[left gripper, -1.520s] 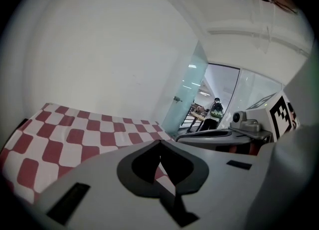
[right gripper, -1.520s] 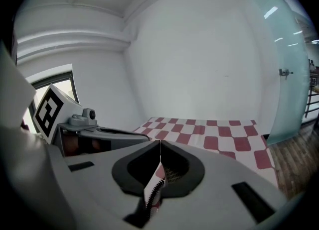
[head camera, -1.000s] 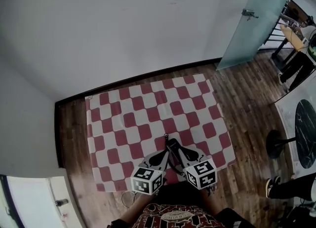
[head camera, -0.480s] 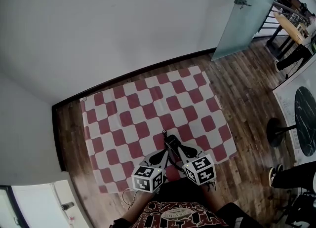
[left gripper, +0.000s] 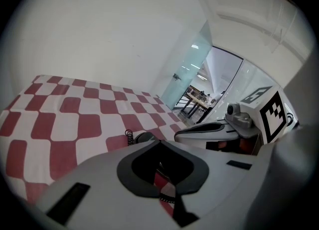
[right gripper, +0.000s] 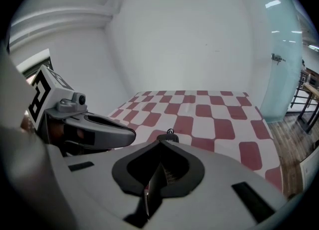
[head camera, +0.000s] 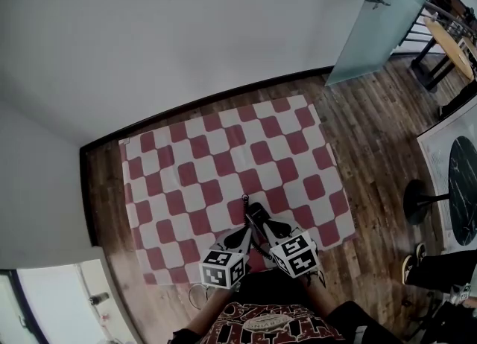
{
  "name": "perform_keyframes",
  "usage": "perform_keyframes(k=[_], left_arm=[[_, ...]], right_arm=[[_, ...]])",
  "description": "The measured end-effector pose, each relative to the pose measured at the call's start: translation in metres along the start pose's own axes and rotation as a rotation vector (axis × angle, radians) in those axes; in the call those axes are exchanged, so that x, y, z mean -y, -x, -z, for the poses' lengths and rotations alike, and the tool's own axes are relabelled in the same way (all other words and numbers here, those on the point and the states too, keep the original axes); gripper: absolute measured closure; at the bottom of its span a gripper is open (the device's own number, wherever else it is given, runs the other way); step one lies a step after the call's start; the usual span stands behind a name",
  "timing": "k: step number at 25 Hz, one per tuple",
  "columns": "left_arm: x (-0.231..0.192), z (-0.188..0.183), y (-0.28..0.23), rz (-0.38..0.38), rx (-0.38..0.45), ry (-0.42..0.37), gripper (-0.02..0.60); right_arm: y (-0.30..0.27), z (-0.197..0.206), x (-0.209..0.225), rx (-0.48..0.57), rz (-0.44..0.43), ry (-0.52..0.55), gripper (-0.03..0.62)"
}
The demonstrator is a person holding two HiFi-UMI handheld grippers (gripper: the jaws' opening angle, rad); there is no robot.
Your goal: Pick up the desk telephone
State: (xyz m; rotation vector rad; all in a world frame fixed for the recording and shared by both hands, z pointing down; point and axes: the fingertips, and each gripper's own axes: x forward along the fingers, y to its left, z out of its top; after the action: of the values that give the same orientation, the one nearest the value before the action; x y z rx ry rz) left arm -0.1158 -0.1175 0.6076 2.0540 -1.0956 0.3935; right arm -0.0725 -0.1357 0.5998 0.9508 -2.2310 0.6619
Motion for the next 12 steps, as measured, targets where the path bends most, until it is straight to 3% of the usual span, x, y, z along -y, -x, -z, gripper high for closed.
perform_keyframes(k=[12], left_arm=[[-0.005, 0.014, -0.012, -0.016, -0.052, 0.021, 0.574]], right_arm=[[-0.018, 0.015, 0.005, -0.064, -0.012, 0.036, 0.576]])
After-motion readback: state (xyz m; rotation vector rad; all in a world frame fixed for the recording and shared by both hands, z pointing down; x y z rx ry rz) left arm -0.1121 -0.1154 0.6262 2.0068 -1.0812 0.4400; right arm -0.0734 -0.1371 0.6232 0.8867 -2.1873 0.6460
